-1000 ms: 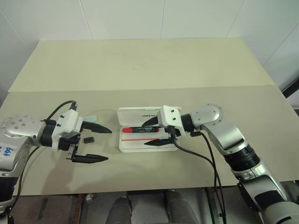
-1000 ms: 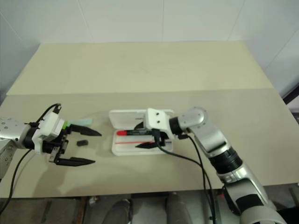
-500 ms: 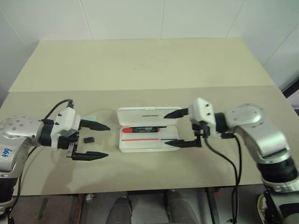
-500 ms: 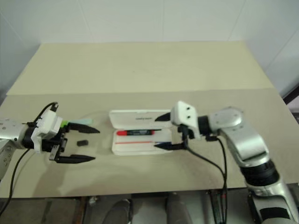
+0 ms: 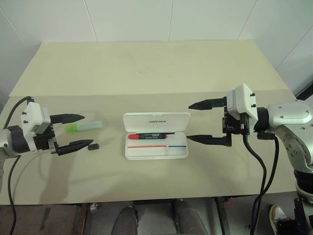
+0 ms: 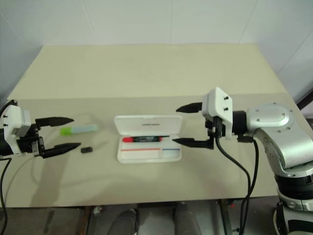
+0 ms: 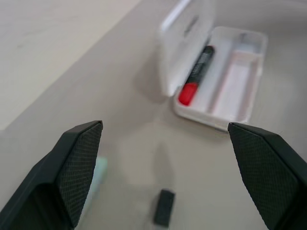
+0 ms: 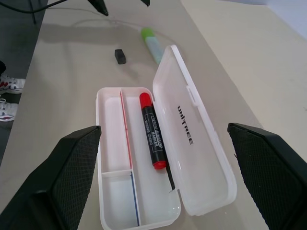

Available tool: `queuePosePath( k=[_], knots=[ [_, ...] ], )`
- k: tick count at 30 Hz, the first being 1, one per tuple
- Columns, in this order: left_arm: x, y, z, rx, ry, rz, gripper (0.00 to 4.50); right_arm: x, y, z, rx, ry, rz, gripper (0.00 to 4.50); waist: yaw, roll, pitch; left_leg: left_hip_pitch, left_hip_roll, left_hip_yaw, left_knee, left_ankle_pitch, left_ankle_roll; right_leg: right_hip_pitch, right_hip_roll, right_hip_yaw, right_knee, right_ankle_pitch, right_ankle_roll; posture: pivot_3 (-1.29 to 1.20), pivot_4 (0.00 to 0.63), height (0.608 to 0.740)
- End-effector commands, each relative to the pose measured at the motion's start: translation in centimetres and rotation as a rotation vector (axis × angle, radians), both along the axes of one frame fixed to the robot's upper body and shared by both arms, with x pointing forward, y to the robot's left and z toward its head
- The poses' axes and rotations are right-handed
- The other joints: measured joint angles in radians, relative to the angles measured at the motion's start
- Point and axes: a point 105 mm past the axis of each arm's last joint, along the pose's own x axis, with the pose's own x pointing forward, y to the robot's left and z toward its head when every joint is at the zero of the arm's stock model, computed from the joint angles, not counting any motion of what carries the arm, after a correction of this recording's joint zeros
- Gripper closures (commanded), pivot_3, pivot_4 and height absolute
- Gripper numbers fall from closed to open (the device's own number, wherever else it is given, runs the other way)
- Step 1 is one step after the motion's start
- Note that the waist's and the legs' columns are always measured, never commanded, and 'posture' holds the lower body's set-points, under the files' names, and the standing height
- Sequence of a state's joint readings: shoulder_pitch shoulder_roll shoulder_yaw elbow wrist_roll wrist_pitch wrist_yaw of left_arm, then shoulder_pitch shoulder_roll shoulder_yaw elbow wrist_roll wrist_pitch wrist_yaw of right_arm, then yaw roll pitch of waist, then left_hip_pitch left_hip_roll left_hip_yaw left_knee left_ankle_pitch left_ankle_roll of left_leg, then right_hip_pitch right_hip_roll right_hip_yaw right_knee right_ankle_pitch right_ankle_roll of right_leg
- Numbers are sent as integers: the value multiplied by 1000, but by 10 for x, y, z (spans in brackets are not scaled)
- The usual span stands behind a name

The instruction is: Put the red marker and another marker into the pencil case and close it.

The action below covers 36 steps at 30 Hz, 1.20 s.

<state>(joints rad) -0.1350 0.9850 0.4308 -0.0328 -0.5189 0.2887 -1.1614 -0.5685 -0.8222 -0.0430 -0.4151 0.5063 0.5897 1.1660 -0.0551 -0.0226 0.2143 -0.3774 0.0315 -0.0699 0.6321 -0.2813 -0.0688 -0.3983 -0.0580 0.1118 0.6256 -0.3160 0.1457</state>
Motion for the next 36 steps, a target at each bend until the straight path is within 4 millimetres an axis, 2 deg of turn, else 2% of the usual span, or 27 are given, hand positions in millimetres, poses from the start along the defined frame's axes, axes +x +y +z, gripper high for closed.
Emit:
queuePosePath(
  k=[1,6,12,17,23,25,36],
  knots=[
    [6,30,7,83,-63,112,0,-2,1,6,-5,-41,5,23,-1,0,0,0,0,0,0,0,0,0,0,0,0,0,0,0,150,740],
    [25,57,1,185,-75,202,0,1,3,6,1,-52,0,23,0,0,0,0,0,0,-1,0,0,-1,0,0,0,0,0,0,150,740],
    [48,69,0,241,-77,243,0,2,6,7,12,-63,-6,23,4,0,0,0,0,0,0,0,0,-1,0,-1,0,0,0,0,150,740],
    [60,63,-6,297,-9,148,0,-1,9,6,24,-69,-19,23,3,0,0,-1,0,0,-1,0,0,-3,0,-1,2,0,0,0,150,740],
    [64,57,-15,344,112,38,0,-2,10,5,34,-71,-35,23,0,0,0,-3,0,1,0,0,0,-5,1,-1,3,0,0,0,150,740],
    [65,56,-17,361,143,15,0,-1,10,6,36,-71,-39,23,1,-1,0,-9,0,0,2,1,0,-11,1,-1,5,0,0,0,150,740],
    [88,44,-18,478,201,3,0,-3,9,6,45,-70,-67,23,2,-1,0,-13,-1,0,8,2,1,-15,1,-1,12,0,0,0,150,740]
  ],
)
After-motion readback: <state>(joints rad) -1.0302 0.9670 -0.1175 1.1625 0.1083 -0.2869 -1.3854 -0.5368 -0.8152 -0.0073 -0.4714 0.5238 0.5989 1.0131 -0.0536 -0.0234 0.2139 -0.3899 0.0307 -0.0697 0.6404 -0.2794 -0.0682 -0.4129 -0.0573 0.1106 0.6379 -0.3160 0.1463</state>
